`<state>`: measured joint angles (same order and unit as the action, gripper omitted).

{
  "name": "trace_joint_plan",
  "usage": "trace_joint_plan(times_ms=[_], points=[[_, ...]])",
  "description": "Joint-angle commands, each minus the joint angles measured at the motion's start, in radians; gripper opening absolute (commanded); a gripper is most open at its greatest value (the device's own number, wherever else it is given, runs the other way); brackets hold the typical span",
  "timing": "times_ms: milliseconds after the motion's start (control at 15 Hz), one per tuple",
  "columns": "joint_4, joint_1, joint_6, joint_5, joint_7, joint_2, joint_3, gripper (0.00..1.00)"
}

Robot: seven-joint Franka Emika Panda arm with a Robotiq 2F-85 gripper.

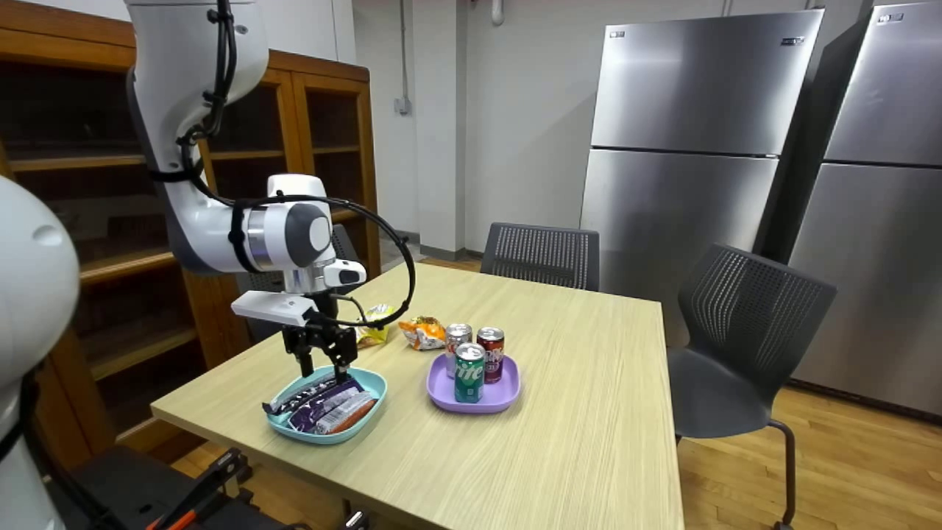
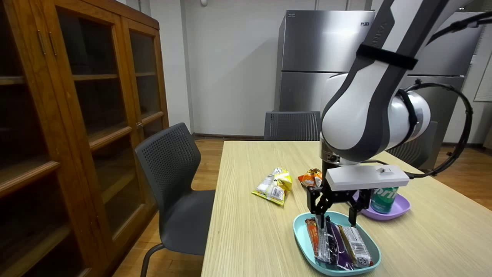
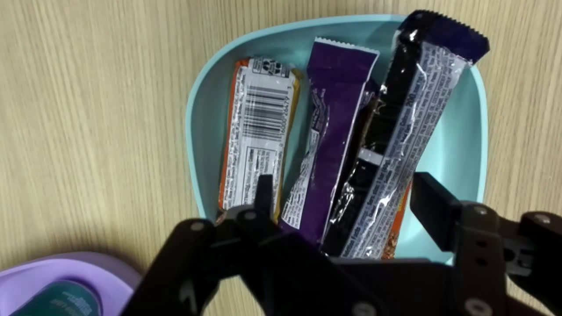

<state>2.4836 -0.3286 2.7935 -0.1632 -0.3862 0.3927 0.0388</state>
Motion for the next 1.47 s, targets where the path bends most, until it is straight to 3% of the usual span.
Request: trace_joint_plan(times_ms=[0, 600, 1067, 1133, 1400], points=[[0.038, 0.011, -0.016, -0.001, 0.010, -0.076, 0.012, 1.00], [0.147, 0.065, 0.000, -0.055, 0.064, -0.230, 0.040, 1.00], [0.243, 0.147, 0.031, -0.144, 0.167, -0.354, 0.025, 1.00], [0.185, 0.144, 0.010, -0.117, 0.126, -0.282, 0.009, 1.00], [0.189, 0.154, 0.011, -0.119, 0.129, -0.282, 0.005, 1.00]])
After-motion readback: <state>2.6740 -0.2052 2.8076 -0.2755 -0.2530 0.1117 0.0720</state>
